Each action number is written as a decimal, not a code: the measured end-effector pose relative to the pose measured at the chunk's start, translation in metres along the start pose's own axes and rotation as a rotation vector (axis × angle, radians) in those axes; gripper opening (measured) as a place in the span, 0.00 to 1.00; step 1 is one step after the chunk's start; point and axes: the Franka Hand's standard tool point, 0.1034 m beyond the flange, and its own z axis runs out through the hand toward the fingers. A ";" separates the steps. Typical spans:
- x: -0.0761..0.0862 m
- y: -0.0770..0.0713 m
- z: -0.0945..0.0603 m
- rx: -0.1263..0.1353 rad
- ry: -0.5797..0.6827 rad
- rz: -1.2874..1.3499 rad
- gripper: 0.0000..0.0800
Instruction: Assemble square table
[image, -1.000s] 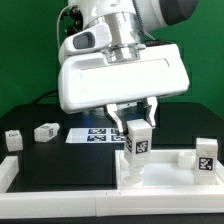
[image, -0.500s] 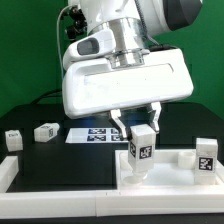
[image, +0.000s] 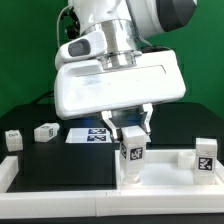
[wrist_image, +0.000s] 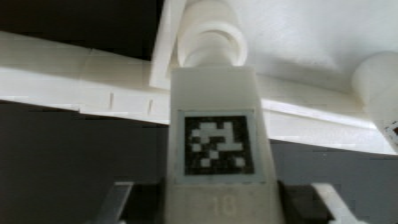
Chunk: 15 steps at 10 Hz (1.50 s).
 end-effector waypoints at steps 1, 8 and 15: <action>0.000 0.000 0.000 0.000 -0.001 0.000 0.36; -0.009 -0.005 0.008 -0.022 0.012 0.005 0.36; -0.010 -0.003 0.008 -0.023 0.010 0.007 0.81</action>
Offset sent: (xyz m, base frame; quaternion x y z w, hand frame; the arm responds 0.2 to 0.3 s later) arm -0.0026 0.0111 -0.0055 -0.0054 0.0092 0.0170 0.9998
